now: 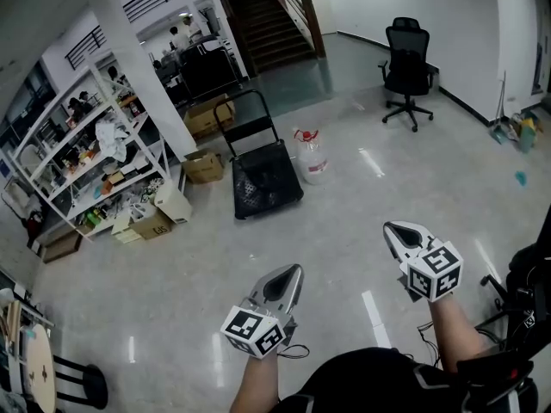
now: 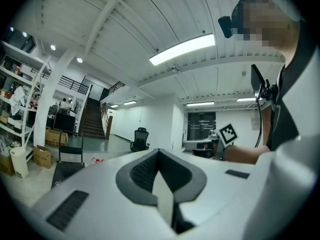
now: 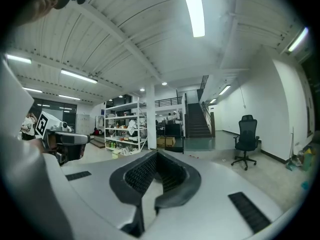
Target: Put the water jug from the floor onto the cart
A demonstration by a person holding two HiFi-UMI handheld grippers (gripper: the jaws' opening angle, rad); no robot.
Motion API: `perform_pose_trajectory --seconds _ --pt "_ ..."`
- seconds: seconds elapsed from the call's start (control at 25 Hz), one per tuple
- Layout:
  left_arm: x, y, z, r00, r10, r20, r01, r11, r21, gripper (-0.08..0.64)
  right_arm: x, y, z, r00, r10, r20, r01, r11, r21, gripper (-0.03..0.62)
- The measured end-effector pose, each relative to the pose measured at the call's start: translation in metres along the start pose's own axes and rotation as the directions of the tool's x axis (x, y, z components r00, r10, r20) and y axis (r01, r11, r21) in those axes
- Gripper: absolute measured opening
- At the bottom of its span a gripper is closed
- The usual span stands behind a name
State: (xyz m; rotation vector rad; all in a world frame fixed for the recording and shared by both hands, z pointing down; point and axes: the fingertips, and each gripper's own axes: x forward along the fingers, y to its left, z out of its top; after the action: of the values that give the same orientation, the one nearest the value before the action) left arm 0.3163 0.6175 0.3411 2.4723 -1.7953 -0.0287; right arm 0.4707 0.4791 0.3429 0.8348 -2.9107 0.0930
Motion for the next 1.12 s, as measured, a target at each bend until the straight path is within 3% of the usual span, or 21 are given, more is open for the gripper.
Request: perform_pose_trajectory --seconds 0.24,0.64,0.92,1.12 --pt "-0.018 0.017 0.001 1.000 -0.008 0.005 0.008 1.000 0.009 0.001 0.013 0.024 0.004 1.000 0.009 0.020 -0.009 1.000 0.008 0.000" --pt "-0.024 0.050 -0.014 0.998 -0.066 -0.017 0.065 0.998 -0.024 0.000 0.033 0.039 -0.008 0.998 -0.069 -0.001 0.069 0.996 0.056 0.000" --pt "0.019 0.072 -0.014 0.998 -0.045 -0.035 0.044 0.999 -0.022 0.000 0.064 0.007 -0.009 0.999 -0.038 -0.004 0.038 0.998 0.044 0.000" --pt "0.081 0.100 -0.004 0.998 -0.019 -0.056 0.018 1.000 -0.014 0.001 0.112 -0.044 0.002 1.000 0.002 0.022 -0.003 0.998 0.056 0.000"
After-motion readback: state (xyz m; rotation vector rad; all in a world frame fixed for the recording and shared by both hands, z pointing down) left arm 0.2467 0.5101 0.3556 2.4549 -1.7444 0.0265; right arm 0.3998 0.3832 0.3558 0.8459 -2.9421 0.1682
